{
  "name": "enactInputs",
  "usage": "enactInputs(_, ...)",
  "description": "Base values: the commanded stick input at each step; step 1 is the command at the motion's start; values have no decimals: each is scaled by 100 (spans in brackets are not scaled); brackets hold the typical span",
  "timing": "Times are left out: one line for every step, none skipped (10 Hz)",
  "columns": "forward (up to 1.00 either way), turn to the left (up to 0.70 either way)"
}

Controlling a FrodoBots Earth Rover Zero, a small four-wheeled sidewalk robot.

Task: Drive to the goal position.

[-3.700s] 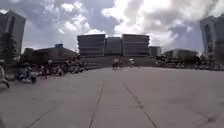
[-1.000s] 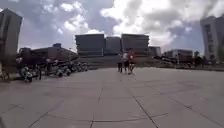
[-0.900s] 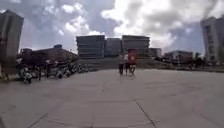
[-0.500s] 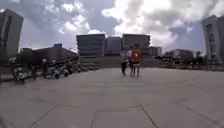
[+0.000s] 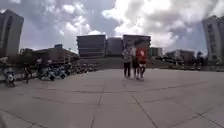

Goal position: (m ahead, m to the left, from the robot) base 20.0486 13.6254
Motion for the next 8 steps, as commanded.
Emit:
enactInputs(100, 0)
enactInputs(100, 0)
enactInputs(100, 0)
enactInputs(100, 0)
enactInputs(100, 0)
enactInputs(100, 0)
enactInputs(100, 0)
enactInputs(100, 0)
